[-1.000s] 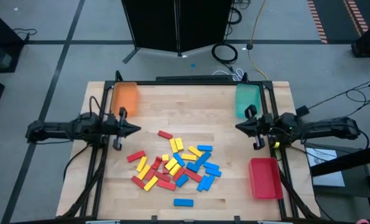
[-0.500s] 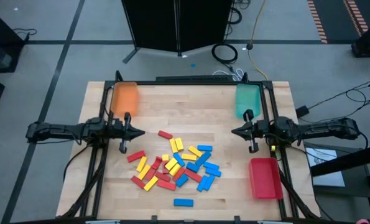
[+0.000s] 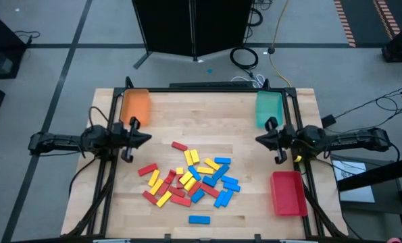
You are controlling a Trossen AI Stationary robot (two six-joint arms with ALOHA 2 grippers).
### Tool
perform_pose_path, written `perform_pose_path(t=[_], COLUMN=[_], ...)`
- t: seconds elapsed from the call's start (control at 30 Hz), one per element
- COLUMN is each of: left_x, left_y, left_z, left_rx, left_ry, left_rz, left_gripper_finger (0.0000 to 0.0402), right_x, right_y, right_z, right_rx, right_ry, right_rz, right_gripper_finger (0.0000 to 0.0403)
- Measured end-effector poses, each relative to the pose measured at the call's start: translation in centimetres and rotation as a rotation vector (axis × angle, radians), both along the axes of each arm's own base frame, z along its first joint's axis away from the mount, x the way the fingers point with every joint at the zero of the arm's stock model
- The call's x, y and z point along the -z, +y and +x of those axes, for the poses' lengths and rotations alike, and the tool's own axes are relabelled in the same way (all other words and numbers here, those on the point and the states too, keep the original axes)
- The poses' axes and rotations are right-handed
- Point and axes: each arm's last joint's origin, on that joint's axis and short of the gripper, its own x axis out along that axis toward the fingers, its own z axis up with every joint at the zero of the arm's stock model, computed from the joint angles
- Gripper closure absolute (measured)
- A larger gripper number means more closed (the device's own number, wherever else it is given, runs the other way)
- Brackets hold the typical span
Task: Sort blocks
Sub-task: Put the yellow block into the orange bin
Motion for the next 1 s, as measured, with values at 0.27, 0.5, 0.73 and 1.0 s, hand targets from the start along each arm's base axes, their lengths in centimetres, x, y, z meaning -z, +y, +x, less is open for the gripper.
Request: perform_pose_path(t=[0.27, 0.5, 0.73, 1.0], left_x=[-1.6, -2.3, -2.2, -3.6], left_y=[0.1, 0.2, 0.2, 1.1], left_z=[-0.7, -1.1, -1.0, -1.4], left_rx=[-0.009, -0.028, 0.026, -0.243], left_ry=[-0.181, -0.261, -0.255, -0.31], left_rz=[-0.072, -0.071, -0.193, -0.31], left_gripper_finger=[0.0401, 0.0401, 0.0401, 0.0401], right_x=[-0.8, -0.9, -0.6, -1.0], right_y=[-0.3, -0.4, -0.4, -0.6], right_z=[-0.3, -0.4, -0.2, -0.4], right_rx=[0.039, 0.031, -0.006, 0.049], right_ry=[-0.09, -0.1, -0.072, -0.125], right_rz=[0.194, 0.275, 0.379, 0.437], right_gripper_finger=[0.0403, 0.0403, 0.0403, 0.0403])
